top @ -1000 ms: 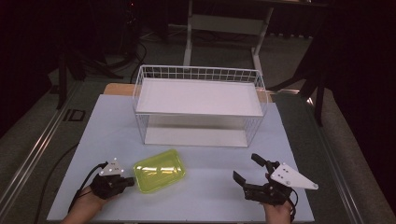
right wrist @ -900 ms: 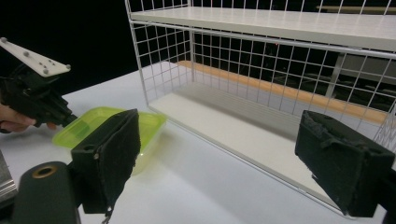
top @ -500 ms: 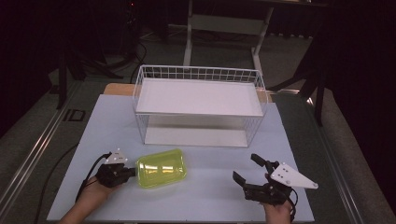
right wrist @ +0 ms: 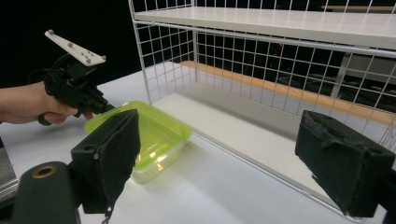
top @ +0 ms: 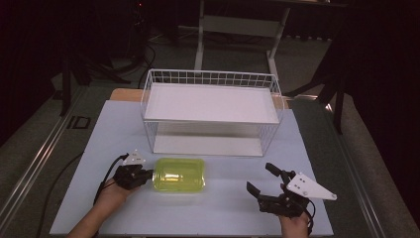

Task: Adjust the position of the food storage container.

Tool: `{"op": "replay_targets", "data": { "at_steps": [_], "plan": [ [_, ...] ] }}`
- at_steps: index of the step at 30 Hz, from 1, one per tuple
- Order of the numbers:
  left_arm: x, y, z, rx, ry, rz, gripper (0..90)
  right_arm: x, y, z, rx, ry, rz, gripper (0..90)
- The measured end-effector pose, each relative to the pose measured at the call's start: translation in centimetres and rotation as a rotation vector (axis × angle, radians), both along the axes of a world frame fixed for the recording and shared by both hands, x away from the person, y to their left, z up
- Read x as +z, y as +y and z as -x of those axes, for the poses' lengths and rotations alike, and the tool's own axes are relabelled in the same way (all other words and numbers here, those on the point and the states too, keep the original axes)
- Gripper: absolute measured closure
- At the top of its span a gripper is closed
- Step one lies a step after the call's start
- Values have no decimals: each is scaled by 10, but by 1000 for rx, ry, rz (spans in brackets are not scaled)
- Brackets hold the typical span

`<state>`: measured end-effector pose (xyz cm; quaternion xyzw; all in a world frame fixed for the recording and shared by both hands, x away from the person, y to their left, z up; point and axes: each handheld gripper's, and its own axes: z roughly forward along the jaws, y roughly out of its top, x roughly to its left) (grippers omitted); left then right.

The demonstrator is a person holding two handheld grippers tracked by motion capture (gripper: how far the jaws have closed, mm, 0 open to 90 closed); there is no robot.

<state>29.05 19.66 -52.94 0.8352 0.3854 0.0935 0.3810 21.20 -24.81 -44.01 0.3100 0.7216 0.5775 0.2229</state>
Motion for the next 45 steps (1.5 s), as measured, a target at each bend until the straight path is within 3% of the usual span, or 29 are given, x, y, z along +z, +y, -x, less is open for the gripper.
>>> {"op": "replay_targets", "data": {
  "at_steps": [7, 10, 15, 18, 24, 27, 45],
  "plan": [
    [-2, -19, -5, -21, 2, -19, 900, 1, -1, 0, -5, -4, 6, 141],
    [-2, -17, -4, -22, 3, -27, 900, 1, -2, 0, -6, -3, 6, 141],
    [1, -5, 1, 12, -1, 10, 900, 0, -2, -1, -3, 0, 8, 142],
    [0, -5, 5, 7, 12, 18, 900, 0, -1, -1, 0, -4, 10, 142],
    [-2, -21, 5, -28, 30, 21, 900, 0, -1, -2, 2, -1, 5, 142],
    [-3, -28, 3, -42, 38, 43, 900, 0, 0, -1, 2, 2, 6, 142],
    [-8, -80, -13, -122, 59, 70, 900, -1, -3, -3, 2, 6, 3, 142]
  ]
}}
